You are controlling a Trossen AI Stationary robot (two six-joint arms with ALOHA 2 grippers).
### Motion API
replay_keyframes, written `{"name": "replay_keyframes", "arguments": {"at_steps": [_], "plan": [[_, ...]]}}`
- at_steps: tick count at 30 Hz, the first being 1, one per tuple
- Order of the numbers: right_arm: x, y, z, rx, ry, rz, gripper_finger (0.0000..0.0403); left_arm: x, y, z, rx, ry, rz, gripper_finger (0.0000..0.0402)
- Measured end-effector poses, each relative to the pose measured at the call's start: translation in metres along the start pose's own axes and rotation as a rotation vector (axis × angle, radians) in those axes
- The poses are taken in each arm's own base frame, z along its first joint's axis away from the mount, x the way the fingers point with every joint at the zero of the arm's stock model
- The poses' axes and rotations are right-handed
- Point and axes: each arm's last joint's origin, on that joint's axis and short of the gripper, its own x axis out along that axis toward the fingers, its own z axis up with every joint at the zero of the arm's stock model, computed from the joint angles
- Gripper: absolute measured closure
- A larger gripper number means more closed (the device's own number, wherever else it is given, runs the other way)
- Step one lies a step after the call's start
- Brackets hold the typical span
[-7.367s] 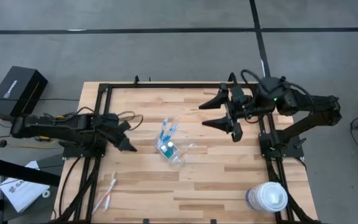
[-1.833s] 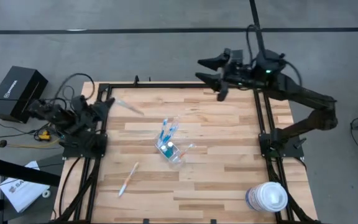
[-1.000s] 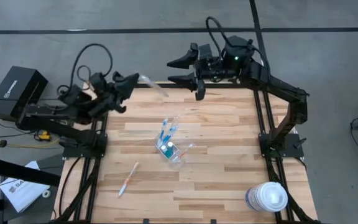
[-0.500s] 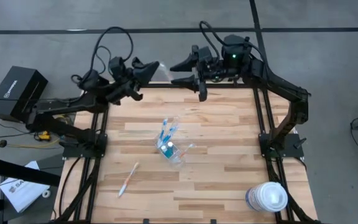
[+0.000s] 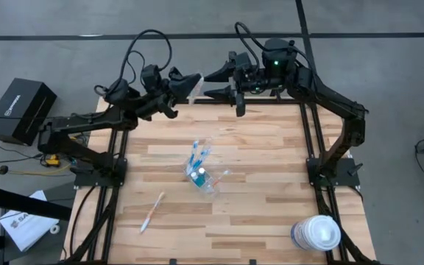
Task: Pick & Place toothbrushing station
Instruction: Put the left orange toothbrush into the transparent organizer
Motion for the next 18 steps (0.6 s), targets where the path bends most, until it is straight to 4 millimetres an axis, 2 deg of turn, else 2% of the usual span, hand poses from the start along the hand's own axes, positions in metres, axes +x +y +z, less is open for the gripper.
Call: {"name": "replay_keyframes", "arguments": {"at_steps": [18], "plan": [[0.0046, -0.0022, -0.0009, -0.004, -0.017, 0.002, 0.0190, -0.0014, -0.0005, 0.0056, -0.020, -0.013, -0.026, 0.0401]]}}
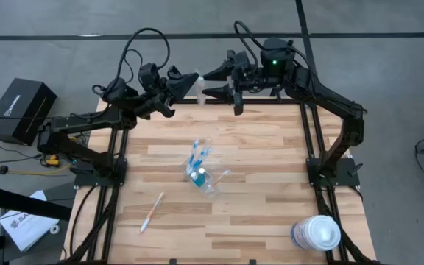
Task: Pick & Place toothbrushing station
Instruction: Put the left orange toothbrush into the transparent organizer
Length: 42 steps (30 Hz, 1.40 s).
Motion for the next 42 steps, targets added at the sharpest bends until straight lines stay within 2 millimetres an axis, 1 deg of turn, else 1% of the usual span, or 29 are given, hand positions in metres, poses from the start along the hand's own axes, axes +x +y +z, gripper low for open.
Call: {"name": "replay_keyframes", "arguments": {"at_steps": [13, 19, 23, 30, 33, 36, 42], "plan": [[0.0003, -0.0001, 0.0023, -0.007, -0.024, 0.000, 0.0213, 0.0000, -0.0003, -0.0002, -0.011, 0.004, -0.008, 0.0401], [0.0004, -0.0002, 0.0023, 0.002, -0.025, 0.000, 0.0231, 0.0000, -0.0003, -0.0002, -0.021, 0.005, -0.009, 0.0401], [0.0004, -0.0002, 0.0028, 0.014, -0.030, -0.001, 0.0261, 0.0000, -0.0003, -0.0002, -0.025, 0.004, -0.009, 0.0401], [0.0004, 0.0000, 0.0028, 0.014, -0.030, 0.000, 0.0336, -0.0001, -0.0007, -0.0003, -0.027, 0.009, -0.022, 0.0401], [0.0004, 0.0000, 0.0027, 0.014, -0.029, 0.002, 0.0354, -0.0001, -0.0007, -0.0001, -0.027, 0.008, -0.023, 0.0401], [0.0005, 0.0005, 0.0027, 0.014, -0.029, 0.013, 0.0358, -0.0001, 0.0009, 0.0009, -0.023, 0.005, -0.022, 0.0401], [0.0004, 0.0006, 0.0029, 0.018, -0.030, 0.023, 0.0351, -0.0001, 0.0005, 0.0014, -0.023, 0.006, -0.036, 0.0401]]}}
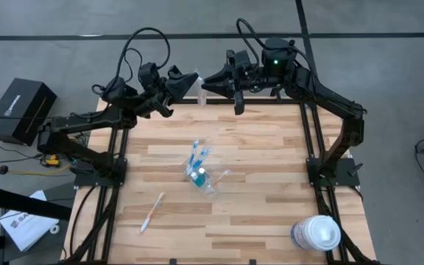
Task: Pick & Place toothbrushing station
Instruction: Put the left orange toothbrush into the transparent organizer
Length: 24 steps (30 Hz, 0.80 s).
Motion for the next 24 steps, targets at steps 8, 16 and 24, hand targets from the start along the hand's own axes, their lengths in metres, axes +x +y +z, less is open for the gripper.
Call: {"name": "replay_keyframes", "arguments": {"at_steps": [8, 16, 24], "plan": [[-0.0009, 0.0002, 0.0006, 0.034, -0.001, 0.071, 0.0308, 0.0000, -0.0004, 0.0008, 0.001, -0.008, -0.004, 0.0401], [-0.0008, 0.0006, 0.0017, 0.042, -0.011, 0.073, 0.0218, 0.0000, -0.0006, 0.0010, -0.006, -0.011, -0.006, 0.0401], [-0.0008, 0.0003, 0.0017, 0.048, -0.012, 0.064, 0.0198, 0.0000, -0.0008, 0.0014, -0.007, -0.013, -0.009, 0.0401]]}}
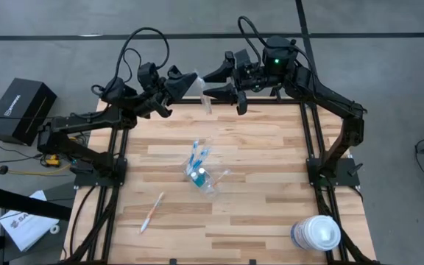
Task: Pick & Place toothbrushing station
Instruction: Put the left orange toothbrush into the transparent organizer
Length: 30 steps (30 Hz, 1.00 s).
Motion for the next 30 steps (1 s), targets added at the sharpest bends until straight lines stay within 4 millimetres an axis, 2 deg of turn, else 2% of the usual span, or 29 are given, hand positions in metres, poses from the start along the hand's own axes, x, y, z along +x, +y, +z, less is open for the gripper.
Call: {"name": "replay_keyframes", "arguments": {"at_steps": [16, 22, 30], "plan": [[-0.001, -0.002, 0.000, 0.014, -0.005, -0.017, 0.0251, 0.001, 0.001, -0.001, -0.017, 0.033, -0.080, 0.0401], [0.000, 0.001, 0.000, -0.005, -0.003, 0.015, 0.0253, 0.006, 0.009, -0.010, -0.062, 0.032, -0.103, 0.0401], [0.000, 0.002, 0.000, 0.017, 0.002, 0.044, 0.0238, 0.006, 0.014, -0.005, -0.074, 0.008, -0.114, 0.0401]]}}
